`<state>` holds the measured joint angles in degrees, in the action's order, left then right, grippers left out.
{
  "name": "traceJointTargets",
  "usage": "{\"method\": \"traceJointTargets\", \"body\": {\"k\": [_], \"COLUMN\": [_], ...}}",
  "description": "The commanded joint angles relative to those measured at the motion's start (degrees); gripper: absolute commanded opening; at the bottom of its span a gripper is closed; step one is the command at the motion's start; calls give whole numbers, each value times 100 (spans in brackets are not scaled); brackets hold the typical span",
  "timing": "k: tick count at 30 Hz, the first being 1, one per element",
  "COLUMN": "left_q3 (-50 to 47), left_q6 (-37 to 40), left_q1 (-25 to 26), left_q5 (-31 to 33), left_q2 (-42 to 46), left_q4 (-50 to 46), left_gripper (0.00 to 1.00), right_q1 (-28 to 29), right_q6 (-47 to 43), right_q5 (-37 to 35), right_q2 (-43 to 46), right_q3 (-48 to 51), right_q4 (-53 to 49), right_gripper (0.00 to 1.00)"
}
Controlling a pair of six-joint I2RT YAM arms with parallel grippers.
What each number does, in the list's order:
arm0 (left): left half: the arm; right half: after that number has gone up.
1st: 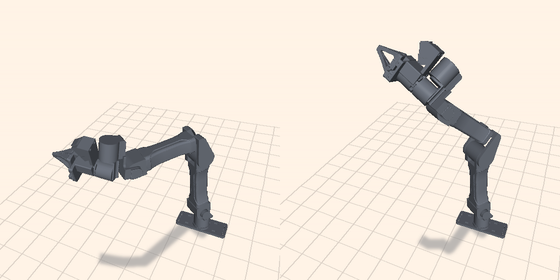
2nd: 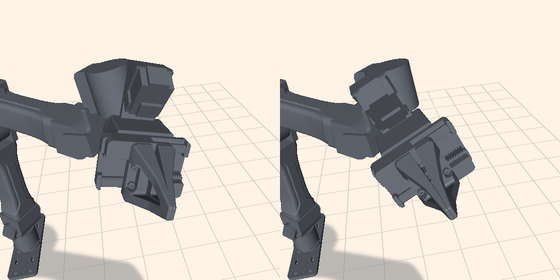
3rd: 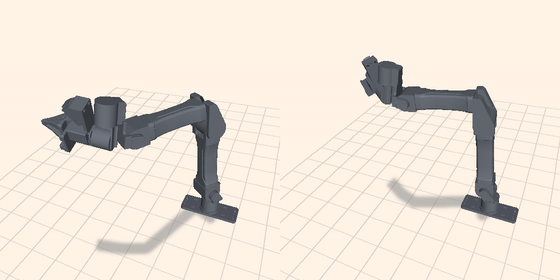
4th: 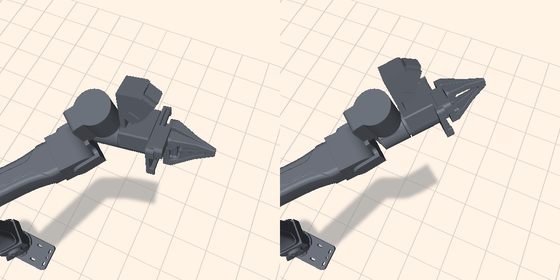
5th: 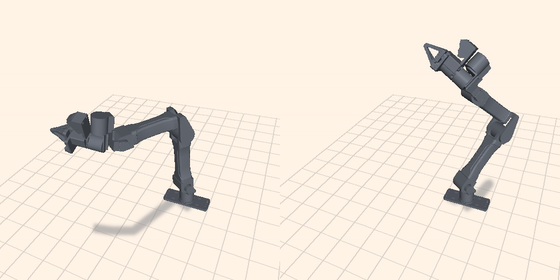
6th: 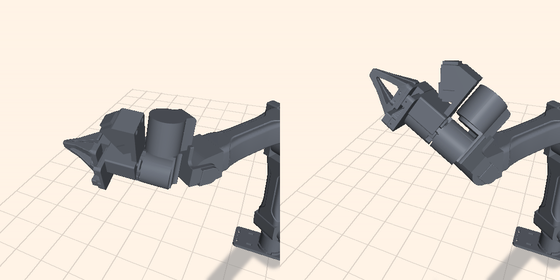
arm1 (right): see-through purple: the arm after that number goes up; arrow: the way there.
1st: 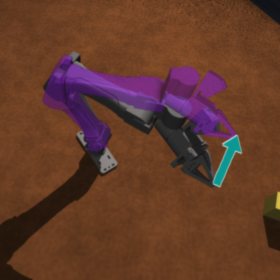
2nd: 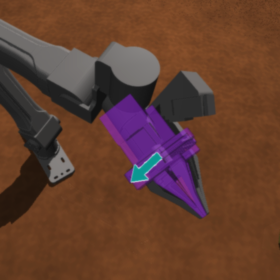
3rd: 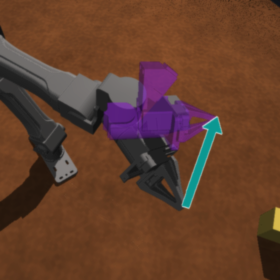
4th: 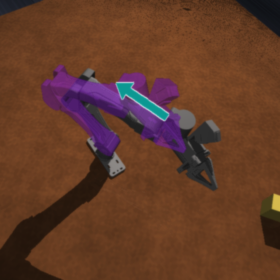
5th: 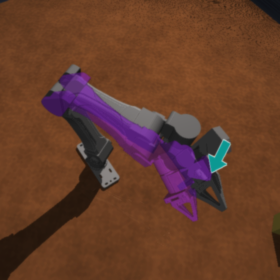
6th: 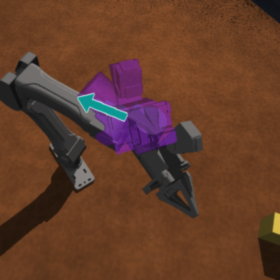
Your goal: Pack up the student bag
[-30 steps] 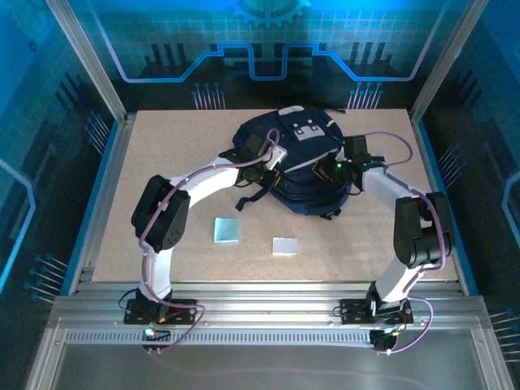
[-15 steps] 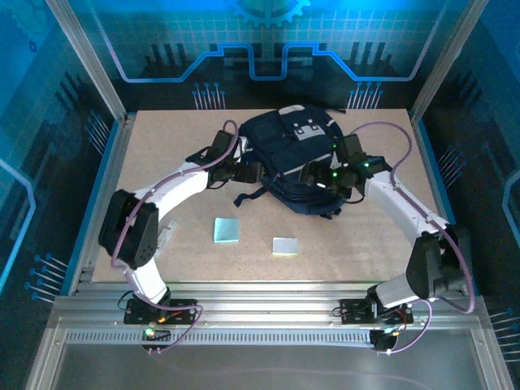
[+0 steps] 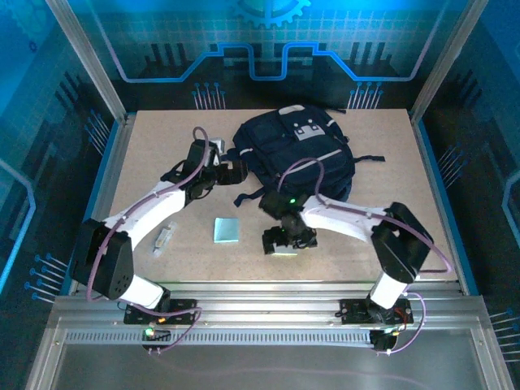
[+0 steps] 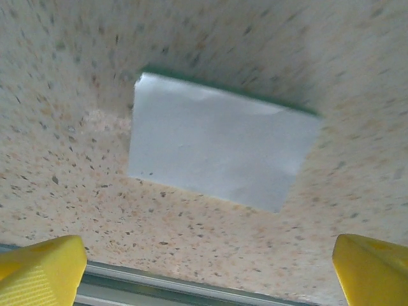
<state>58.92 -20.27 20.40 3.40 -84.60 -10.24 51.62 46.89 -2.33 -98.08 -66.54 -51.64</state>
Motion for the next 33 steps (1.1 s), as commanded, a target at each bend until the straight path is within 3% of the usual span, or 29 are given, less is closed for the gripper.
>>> {"method": "traceJointTargets", "body": {"k": [1,5,13,18,33], "left_q3": [-130,-153,-78,11,-25], "left_q6": [-94,-50,-12,-7,-201], "left_q1": [-84,-138,-159,-158,-162], "left_q5": [-51,-57,-115,-44,-170], "left_q2": [282,339,330,315,227], "left_q4": [80,47,6,-81,-59], "left_gripper": [99,99,99,99,99], "right_q1": [251,278,6,-11,-297], "right_q6": [626,836,953,990,485], "right_q5": [-297,-51,-286,-692,-809], "right_q2": [-247,-457,-642,-596,-233], "right_q3": [-164,19,211,144,151], "right_q4": [-188,354,751,475,415], "right_gripper": [100,100,97,97,100]}}
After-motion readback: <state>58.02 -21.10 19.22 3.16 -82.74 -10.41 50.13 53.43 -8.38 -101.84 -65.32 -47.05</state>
